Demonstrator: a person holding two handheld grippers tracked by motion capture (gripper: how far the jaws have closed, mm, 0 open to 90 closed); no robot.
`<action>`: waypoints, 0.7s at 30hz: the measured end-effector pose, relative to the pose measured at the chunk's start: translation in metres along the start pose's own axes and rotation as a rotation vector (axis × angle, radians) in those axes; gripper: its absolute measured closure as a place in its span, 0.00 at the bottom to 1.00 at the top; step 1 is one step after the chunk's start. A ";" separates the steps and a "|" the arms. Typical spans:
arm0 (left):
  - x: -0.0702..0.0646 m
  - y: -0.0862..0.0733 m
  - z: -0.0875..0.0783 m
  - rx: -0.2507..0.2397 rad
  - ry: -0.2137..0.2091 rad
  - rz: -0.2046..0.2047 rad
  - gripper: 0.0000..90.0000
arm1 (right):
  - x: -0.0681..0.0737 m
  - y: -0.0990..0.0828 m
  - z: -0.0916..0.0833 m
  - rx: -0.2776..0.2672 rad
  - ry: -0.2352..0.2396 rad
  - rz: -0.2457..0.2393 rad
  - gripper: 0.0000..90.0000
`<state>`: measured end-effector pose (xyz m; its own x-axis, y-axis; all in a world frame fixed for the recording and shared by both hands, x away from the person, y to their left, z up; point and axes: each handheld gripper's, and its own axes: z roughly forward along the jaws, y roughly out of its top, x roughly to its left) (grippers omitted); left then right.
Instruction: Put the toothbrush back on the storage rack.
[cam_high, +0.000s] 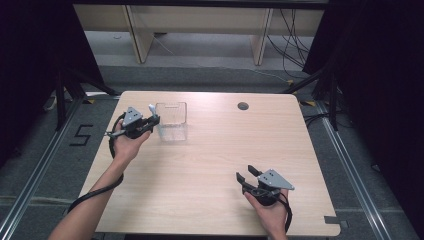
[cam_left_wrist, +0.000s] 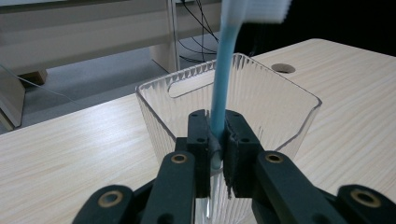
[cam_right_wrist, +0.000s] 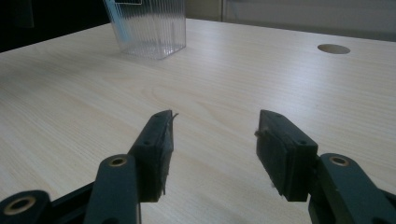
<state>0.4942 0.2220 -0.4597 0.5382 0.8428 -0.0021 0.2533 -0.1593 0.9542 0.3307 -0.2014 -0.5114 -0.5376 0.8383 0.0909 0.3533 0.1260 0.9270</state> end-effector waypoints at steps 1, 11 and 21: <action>0.000 0.000 0.000 -0.004 0.000 -0.005 0.90 | -0.001 0.000 0.001 -0.008 0.002 -0.021 0.52; 0.002 0.001 -0.004 -0.006 0.019 -0.026 0.72 | -0.002 0.000 0.003 -0.022 0.015 -0.024 0.52; 0.002 0.000 -0.009 -0.012 0.041 -0.037 0.48 | -0.002 0.000 0.003 -0.022 0.019 -0.028 0.52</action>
<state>0.4876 0.2282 -0.4571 0.4947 0.8687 -0.0256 0.2630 -0.1216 0.9571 0.3344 -0.2009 -0.5125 -0.5620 0.8241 0.0715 0.3206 0.1373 0.9372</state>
